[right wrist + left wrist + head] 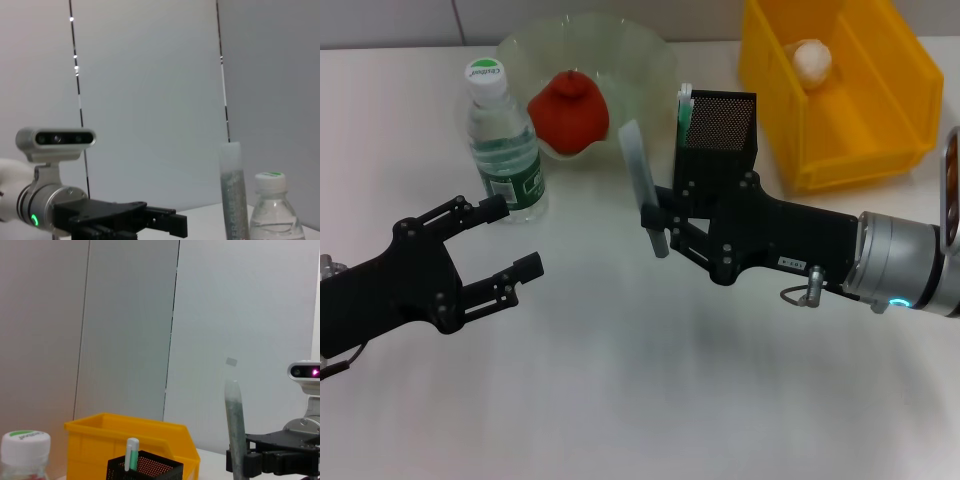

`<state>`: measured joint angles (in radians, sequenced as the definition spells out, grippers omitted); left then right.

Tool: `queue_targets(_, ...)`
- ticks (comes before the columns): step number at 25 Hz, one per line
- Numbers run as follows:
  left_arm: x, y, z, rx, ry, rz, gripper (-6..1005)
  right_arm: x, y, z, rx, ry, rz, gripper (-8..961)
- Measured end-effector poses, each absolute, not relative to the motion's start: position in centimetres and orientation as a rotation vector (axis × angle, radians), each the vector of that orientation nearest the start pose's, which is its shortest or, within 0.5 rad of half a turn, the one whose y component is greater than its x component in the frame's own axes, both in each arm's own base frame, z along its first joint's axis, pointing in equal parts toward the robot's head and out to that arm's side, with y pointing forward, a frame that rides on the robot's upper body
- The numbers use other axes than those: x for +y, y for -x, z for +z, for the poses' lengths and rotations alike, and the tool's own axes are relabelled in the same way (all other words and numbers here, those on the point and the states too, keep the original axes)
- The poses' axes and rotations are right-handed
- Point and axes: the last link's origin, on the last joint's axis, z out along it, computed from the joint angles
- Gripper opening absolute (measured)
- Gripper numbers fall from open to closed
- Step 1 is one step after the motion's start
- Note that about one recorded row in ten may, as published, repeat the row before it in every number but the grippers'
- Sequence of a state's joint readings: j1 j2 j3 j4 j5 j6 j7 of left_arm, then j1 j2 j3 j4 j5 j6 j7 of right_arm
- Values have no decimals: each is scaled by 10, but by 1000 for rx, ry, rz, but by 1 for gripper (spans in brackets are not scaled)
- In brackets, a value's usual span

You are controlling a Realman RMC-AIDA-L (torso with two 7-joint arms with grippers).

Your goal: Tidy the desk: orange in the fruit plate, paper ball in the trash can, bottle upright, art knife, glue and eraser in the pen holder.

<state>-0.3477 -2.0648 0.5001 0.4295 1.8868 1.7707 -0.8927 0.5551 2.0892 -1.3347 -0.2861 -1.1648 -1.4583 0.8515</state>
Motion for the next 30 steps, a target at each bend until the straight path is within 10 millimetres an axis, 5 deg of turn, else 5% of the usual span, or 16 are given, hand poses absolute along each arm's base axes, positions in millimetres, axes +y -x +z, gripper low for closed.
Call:
queue_targets(5,253,303,3,-382,2501,-1028,783,310,-217,-70,504,2638,1158,133)
queue_targets(15,252,302,3,-380,2504,-1039,783,318,-227,-60,1493,2602,1142,132)
queue_targets(21,251,301,3,-377,2508,-1045,783,310,-228,-52,1675,2606,1164,130)
queue_targets(30,250,301,3,-377,2512,-1046,783,310,-228,-49,1714,2534,1245,131)
